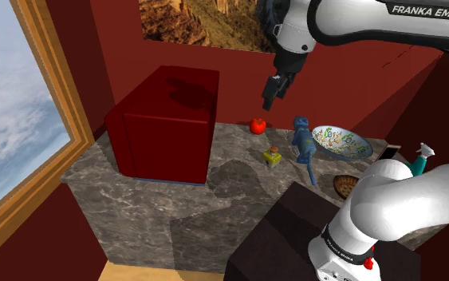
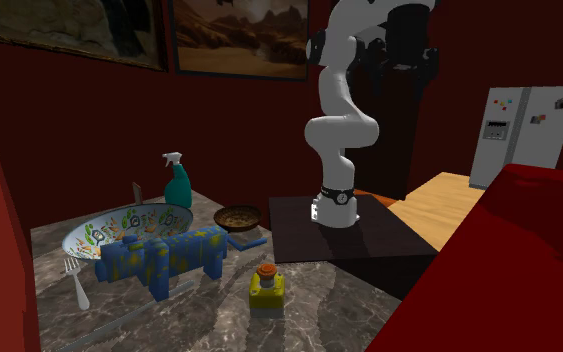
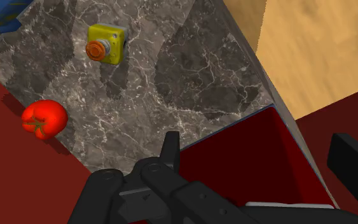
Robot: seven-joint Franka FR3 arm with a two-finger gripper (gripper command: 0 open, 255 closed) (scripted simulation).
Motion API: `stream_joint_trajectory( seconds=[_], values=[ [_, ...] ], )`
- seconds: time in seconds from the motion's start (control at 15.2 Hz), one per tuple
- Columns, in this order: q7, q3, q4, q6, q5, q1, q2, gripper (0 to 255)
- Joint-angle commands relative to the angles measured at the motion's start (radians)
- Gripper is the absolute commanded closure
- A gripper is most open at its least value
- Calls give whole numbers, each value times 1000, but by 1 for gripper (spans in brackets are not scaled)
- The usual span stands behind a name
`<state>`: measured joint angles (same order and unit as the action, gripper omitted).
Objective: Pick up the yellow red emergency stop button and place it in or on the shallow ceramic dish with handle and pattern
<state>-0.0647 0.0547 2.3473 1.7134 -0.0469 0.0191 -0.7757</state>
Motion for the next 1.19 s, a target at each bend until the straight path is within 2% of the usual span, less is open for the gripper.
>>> stream_joint_trajectory(
  seconds=[0.0,0.59,1.12],
  values=[
    [0,0,0,0,0,0,0,0],
    [-121,-123,200,258,-83,54,55,0],
    [-227,-244,292,519,-157,110,216,0]
  ],
)
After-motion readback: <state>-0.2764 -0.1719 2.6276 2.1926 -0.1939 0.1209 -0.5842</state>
